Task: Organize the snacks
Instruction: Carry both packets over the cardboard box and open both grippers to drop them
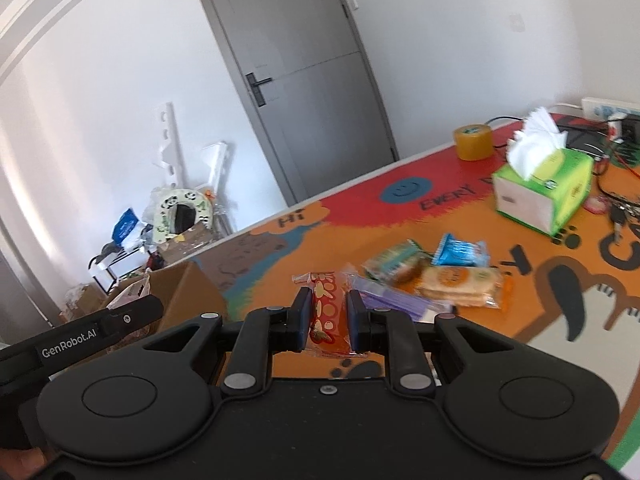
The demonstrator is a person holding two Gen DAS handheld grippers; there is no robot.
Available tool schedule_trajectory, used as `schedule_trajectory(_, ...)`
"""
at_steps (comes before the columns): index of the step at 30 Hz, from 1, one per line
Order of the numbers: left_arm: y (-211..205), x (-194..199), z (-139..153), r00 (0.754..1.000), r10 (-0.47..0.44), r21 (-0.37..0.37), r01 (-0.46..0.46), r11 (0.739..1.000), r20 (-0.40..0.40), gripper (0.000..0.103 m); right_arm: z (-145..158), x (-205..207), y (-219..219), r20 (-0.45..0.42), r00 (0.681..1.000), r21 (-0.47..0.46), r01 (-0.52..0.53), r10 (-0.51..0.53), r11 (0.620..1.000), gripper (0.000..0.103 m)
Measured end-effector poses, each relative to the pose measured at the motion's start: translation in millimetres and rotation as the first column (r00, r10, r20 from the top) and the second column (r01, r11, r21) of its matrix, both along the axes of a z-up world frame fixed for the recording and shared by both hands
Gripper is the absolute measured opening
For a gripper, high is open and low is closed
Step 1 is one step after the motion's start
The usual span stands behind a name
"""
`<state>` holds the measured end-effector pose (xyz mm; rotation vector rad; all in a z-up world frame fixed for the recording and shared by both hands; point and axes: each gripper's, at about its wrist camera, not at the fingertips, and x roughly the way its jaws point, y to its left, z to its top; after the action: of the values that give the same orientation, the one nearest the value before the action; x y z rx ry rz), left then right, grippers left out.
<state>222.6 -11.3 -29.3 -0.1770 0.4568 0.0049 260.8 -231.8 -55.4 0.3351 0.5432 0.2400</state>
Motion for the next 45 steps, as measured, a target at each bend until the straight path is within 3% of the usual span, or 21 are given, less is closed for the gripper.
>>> schedule_trajectory(23,79,-6,-4,0.986,0.162,-0.033,-0.163,0.986,-0.023,0.044,20,16,87,0.018,0.987,-0.067,-0.155,0.157,0.986,0.02)
schedule_trajectory(32,99,-2,-12,0.98,0.185,-0.06,-0.19,0.98,-0.074,0.046,24,21,116,0.019,0.979,-0.099,-0.201,0.203,0.975,0.02)
schedule_trajectory(45,127,-12,-7,0.974,0.219,-0.107,-0.224,0.969,-0.057,0.047,28,24,156,0.019,0.96,-0.125,-0.273,0.278,0.954,0.02)
